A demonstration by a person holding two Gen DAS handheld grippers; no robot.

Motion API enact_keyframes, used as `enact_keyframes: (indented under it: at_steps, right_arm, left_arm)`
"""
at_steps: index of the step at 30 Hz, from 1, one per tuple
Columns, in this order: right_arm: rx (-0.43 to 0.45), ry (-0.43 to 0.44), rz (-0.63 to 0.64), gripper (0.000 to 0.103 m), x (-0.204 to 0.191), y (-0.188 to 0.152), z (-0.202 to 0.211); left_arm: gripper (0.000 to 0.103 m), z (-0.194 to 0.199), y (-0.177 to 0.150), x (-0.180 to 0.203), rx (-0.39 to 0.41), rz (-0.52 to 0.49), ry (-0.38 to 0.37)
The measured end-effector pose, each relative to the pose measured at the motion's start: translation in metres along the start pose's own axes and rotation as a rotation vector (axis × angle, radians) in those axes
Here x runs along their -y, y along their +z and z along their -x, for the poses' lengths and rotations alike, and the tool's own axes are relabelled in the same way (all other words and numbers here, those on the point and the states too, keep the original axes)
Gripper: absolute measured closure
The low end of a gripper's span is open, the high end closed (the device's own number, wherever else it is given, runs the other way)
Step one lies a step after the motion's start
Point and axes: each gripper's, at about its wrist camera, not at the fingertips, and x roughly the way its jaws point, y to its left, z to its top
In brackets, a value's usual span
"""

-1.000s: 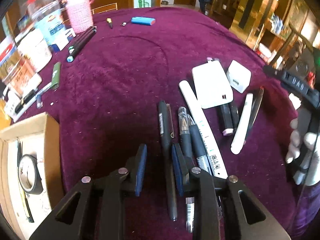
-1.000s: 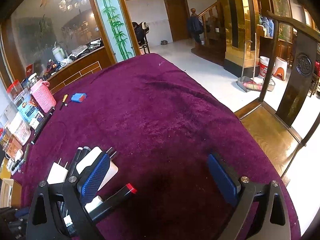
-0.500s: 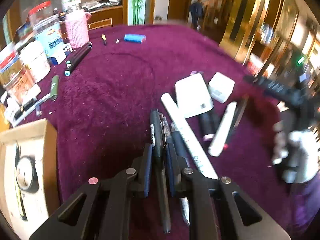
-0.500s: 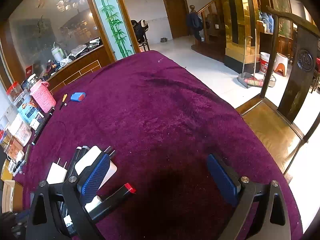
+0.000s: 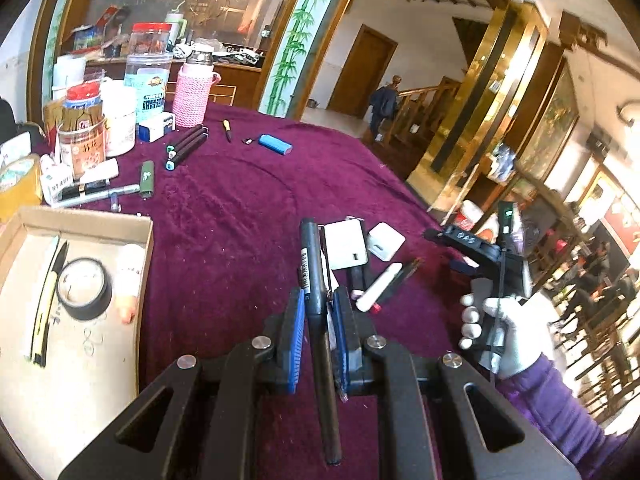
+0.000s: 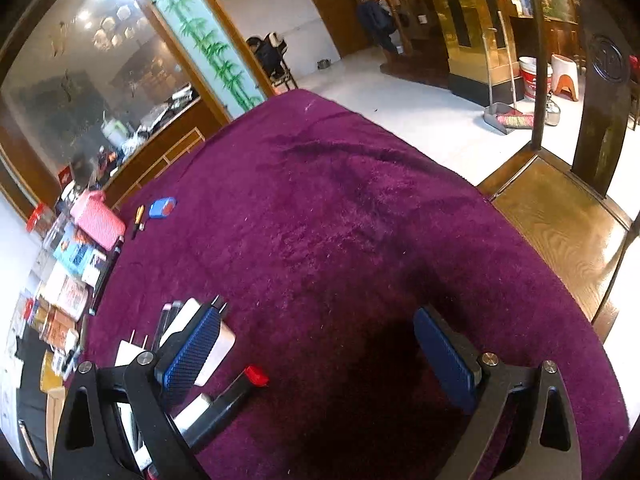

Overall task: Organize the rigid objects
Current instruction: 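Grasp the white charger plug with the right tool while the left tool carries the black pens to the tray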

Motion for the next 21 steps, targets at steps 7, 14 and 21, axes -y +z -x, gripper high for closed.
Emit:
enact_keyframes:
  at_steps: [7,14,21]
  right_arm:
    - [-0.069,0.163,0.12,0.007,-0.062,-0.009,0.027]
    - [-0.209,0.191,0.248,0.032,-0.142,-0.035,-0.006]
    - [-0.246,0.1,0.278,0.065,-0.168,-0.043,-0.036]
  left_arm:
    - [0.089,0.041,-0.007,-0.021,0.056,0.025,-0.032]
    - [0.089,0.067,-0.016,-0.057,0.089,0.101,-0.004]
    - [0.089,0.083,-0.024,-0.093,0.107,0.172,0.027]
